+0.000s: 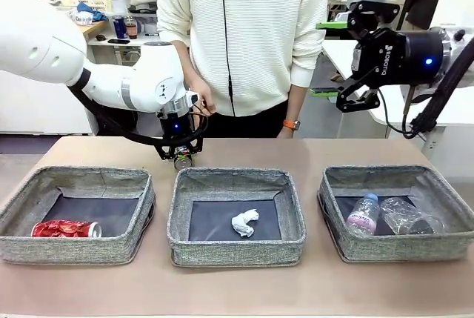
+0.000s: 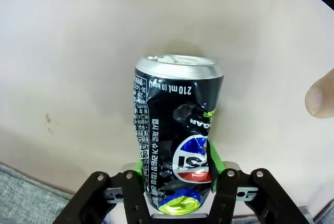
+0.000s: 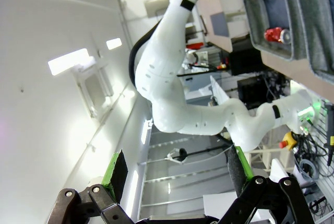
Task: Sort the waste into the appropriate baskets.
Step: Pick up the waste item pointed out by the person.
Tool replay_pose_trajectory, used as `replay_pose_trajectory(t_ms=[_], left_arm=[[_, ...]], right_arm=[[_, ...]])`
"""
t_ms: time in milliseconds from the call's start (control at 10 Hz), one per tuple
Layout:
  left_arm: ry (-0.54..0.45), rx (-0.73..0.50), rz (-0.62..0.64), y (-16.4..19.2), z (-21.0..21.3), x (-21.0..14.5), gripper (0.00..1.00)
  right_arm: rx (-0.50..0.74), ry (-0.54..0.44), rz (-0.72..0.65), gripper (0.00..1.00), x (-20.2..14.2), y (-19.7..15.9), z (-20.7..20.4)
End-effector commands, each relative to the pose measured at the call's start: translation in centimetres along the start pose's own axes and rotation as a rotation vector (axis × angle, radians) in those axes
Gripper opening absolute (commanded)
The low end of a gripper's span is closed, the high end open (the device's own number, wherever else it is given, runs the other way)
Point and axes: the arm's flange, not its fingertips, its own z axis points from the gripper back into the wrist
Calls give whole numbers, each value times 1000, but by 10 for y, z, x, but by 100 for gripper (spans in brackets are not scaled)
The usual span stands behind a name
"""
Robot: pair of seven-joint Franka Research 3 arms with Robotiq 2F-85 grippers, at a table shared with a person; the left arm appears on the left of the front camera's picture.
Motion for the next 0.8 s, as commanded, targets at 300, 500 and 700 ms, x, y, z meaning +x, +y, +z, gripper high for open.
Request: replay_pose_trajectory(t_ms=[300,500,700], left_arm=[[43,74,-141,29,82,-47,0],[70,145,-301,68,158,-107,0],[38,-71,-586,89,220,-184,0]], right_arm=[[20,-7,5,100,0,2,-3],[20,-7,5,100,0,2,-3],[20,-7,5,100,0,2,-3]])
